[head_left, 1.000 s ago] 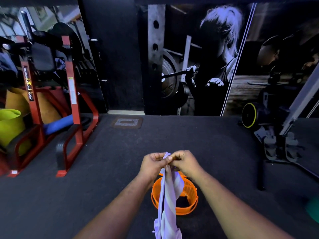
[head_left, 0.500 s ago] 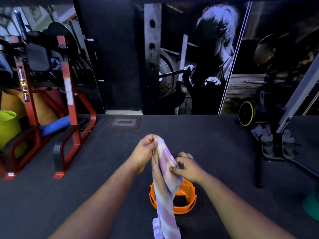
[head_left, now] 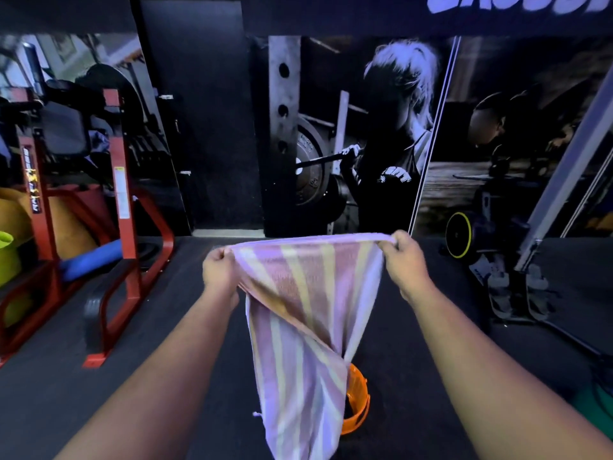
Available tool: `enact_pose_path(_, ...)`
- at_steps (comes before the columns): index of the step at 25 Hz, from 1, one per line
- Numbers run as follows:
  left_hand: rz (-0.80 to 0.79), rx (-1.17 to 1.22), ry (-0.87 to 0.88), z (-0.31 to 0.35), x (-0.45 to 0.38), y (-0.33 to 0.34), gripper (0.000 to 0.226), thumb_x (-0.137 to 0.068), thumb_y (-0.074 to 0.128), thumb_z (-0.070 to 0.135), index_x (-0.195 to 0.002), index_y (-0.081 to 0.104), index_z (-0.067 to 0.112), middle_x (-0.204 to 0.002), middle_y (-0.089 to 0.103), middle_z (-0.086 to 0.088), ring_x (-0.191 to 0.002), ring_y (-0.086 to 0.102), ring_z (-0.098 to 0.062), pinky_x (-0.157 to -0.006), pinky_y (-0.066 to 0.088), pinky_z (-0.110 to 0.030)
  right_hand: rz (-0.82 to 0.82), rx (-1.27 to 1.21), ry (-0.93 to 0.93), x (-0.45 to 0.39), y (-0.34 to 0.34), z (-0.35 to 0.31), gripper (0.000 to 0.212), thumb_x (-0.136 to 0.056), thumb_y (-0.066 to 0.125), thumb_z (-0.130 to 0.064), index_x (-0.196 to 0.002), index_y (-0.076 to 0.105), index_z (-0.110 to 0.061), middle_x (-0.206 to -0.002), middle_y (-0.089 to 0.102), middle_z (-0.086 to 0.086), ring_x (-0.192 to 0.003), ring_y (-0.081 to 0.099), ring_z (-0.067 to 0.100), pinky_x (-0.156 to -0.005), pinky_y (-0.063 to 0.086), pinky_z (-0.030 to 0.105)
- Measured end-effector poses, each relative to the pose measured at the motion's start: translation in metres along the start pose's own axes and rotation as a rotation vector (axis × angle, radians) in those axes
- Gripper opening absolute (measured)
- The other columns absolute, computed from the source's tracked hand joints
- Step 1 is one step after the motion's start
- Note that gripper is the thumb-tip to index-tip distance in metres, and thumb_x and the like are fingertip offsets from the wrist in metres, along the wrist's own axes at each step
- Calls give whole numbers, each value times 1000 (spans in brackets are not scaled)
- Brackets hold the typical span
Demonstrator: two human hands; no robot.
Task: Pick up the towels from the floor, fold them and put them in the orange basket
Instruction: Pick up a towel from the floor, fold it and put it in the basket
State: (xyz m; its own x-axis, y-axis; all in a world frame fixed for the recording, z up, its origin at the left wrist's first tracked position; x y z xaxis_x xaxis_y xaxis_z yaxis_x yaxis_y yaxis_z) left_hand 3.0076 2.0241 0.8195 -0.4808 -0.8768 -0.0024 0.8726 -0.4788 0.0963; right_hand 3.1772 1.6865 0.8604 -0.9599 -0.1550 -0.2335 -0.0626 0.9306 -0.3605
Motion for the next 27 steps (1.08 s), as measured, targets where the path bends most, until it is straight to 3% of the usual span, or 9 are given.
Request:
enact_pose_path(3,-38,185,55,37,-2,29,22,-97,46,7,-81,57,17,-78,53,-3,-73,47,-19,-61,40,-31,75,-545,32,-11,-4,-40,27,-99,55,-23,-73,48,-25,-69,44,-5,-63,40,10,-60,33,33)
enact_pose_path(6,-233,-495,578,87,14,46,22,-102,57,32,-106,59,11,-91,60,-1,-80,52,-17,-71,40,-33,-147,-44,-251,-11,-12,-65,36,-95,68,-42,-106,47,-14,-86,50,-5,-73,47,6,-66,41,30)
enact_pose_path(9,-647,-1028,728,76,22,57,57,-81,80,46,-124,54,19,-107,61,1,-93,57,-20,-82,48,-37,-425,478,-301,-10,-5,-42,78,-72,90,-41,-128,39,-20,-107,58,-3,-92,58,14,-79,50,33)
enact_pose_path(12,-635,-1379,842,56,18,59,30,-85,70,24,-114,62,17,-112,65,-6,-105,65,-29,-86,50,-38,-246,798,-338,-13,-9,-40,33,-83,74,-36,-109,57,-23,-103,67,3,-93,64,30,-71,51,36)
enact_pose_path(14,-427,-1231,786,57,10,52,15,-84,59,8,-96,66,16,-101,64,-9,-95,66,-34,-77,50,-37,-83,699,-317,-15,-14,-46,15,-85,63,-32,-94,61,-21,-96,69,5,-89,65,32,-68,52,37)
enact_pose_path(16,-307,-1009,584,49,2,41,18,-83,55,4,-75,62,19,-83,64,-8,-82,66,-30,-66,44,-33,-206,705,-231,-11,-12,-40,21,-80,58,-37,-92,65,-21,-94,71,6,-90,68,32,-73,57,41)
enact_pose_path(20,-244,-305,167,30,12,32,13,-85,59,-3,-83,69,6,-72,64,-3,-65,56,-14,-54,44,-24,-25,418,-202,-8,-26,-32,18,-83,60,-29,-98,65,-20,-94,70,5,-89,65,30,-73,55,40)
enact_pose_path(24,-242,-465,114,8,10,26,9,-81,55,0,-81,64,3,-71,63,-5,-67,55,-19,-57,42,-30,-235,651,-147,-6,-16,-24,20,-79,65,-37,-91,61,-21,-83,63,-5,-85,66,25,-70,54,36)
enact_pose_path(27,-216,-46,-22,7,20,24,25,-82,49,-3,-80,68,12,-67,65,-2,-64,56,-20,-56,43,-28,-146,78,-89,-5,-31,-18,46,-70,91,-31,-102,63,-14,-92,69,-2,-86,67,17,-74,55,36)
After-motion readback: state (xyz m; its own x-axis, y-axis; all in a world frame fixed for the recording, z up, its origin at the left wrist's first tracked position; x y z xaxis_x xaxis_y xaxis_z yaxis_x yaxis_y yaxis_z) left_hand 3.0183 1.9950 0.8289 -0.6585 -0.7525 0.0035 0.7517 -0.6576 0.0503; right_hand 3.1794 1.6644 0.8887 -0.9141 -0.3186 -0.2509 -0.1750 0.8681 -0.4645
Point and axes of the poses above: each hand's wrist, its own x-axis away from the middle knuckle, its own y-axis out of the palm, z = x × y, the point moved 5 cm from there along -x, towards the middle knuckle
